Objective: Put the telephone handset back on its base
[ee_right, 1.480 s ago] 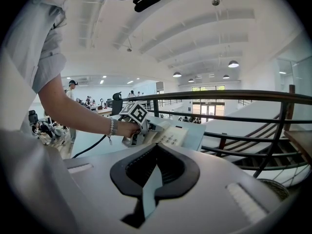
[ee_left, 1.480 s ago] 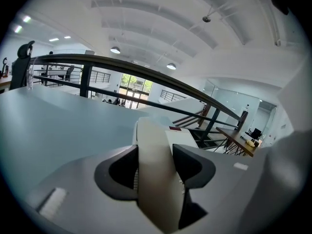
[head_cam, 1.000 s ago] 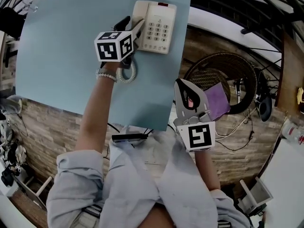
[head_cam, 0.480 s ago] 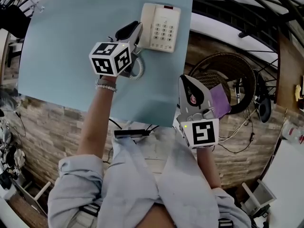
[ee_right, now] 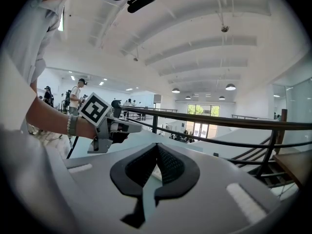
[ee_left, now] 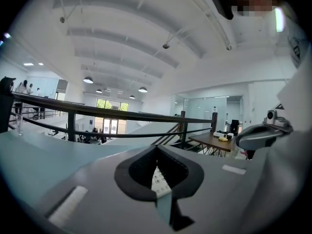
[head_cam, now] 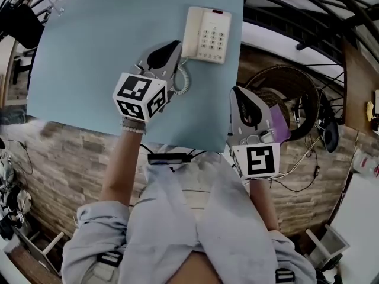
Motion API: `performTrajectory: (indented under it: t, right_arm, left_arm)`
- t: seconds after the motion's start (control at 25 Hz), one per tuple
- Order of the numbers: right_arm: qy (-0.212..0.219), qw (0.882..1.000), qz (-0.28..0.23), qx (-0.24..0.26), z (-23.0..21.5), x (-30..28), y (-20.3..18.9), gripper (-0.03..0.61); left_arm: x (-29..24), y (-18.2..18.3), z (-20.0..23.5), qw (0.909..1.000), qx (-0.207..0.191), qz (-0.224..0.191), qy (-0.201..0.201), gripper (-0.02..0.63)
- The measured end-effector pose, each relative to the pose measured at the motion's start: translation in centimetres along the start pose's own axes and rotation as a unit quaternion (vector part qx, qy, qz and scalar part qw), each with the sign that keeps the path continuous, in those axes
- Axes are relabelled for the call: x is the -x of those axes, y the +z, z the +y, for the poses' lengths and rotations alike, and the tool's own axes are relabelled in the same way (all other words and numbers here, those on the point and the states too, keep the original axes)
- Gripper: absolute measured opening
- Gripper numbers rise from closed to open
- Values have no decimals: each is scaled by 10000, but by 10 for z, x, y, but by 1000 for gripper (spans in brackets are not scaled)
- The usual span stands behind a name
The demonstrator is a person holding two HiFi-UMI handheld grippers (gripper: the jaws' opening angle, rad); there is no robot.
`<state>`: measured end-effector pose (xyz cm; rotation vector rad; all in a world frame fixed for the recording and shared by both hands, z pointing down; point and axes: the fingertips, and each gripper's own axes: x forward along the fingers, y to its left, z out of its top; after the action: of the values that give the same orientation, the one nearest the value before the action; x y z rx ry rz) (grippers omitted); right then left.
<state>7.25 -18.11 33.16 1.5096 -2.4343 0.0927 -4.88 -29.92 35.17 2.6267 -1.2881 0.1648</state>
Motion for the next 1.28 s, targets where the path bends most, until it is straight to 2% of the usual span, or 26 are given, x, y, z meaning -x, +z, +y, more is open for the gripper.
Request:
performTrajectory:
  t: [0.32, 0.56, 0.88, 1.28]
  right_arm:
    - [-180, 9995, -206, 165, 12, 14, 22, 6]
    - [-263, 9990, -324, 184, 15, 27, 30, 6]
    - [-363, 9983, -404, 201, 21, 44, 32, 6]
    - [-280, 9983, -418, 285, 36, 51, 34, 6]
  left_arm:
    - [46, 11, -31, 9991, -238, -115, -335, 3]
    - [73, 9, -49, 9991, -132, -202, -352, 3]
    - [113, 12, -59, 9976, -368, -419, -402, 3]
    - [124, 11, -61, 9978, -311, -394, -425, 3]
